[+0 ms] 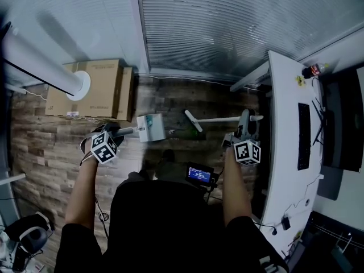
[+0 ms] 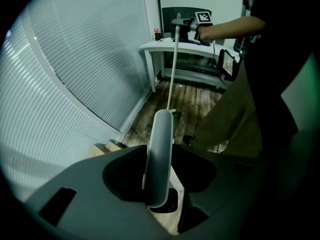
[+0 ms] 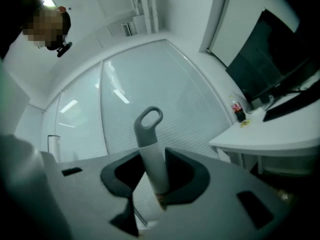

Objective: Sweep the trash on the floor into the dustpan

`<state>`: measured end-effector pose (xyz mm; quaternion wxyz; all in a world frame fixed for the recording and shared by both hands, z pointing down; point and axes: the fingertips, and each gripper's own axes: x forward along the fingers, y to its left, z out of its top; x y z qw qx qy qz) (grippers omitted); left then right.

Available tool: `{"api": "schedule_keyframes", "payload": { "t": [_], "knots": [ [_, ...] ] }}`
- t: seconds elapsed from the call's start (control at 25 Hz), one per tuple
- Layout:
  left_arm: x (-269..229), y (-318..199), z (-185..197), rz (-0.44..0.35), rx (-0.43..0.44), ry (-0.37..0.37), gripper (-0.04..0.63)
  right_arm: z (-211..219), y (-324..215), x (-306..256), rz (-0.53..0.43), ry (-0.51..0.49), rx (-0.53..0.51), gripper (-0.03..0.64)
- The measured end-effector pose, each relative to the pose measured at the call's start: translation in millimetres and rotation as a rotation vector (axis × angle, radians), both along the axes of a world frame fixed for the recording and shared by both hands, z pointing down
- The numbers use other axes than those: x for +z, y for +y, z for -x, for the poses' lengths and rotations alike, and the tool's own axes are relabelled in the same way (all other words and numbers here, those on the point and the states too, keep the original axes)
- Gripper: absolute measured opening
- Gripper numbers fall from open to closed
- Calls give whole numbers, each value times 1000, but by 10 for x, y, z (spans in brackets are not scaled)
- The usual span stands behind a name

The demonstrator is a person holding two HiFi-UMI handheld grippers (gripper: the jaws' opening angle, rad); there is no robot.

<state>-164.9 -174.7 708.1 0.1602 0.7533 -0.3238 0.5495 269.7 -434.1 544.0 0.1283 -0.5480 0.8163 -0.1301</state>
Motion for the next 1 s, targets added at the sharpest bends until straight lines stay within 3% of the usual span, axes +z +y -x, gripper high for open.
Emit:
{"api": "schedule_keyframes", "payload": {
  "t": [0.16, 0.32, 0.48, 1.0],
  "knots": [
    [8, -2, -60, 8, 3, 8, 141, -286, 28, 670, 137, -4, 150, 115],
    [0, -11, -57, 4, 5, 15, 141, -61, -19, 702, 222, 43, 75, 115],
    [-1, -64, -127, -1, 18, 23, 140, 16, 38, 780, 333, -73, 134, 127],
    [5, -68, -139, -13, 43, 43, 135, 1443, 611, 831, 406, -65, 6, 150]
  ]
}}
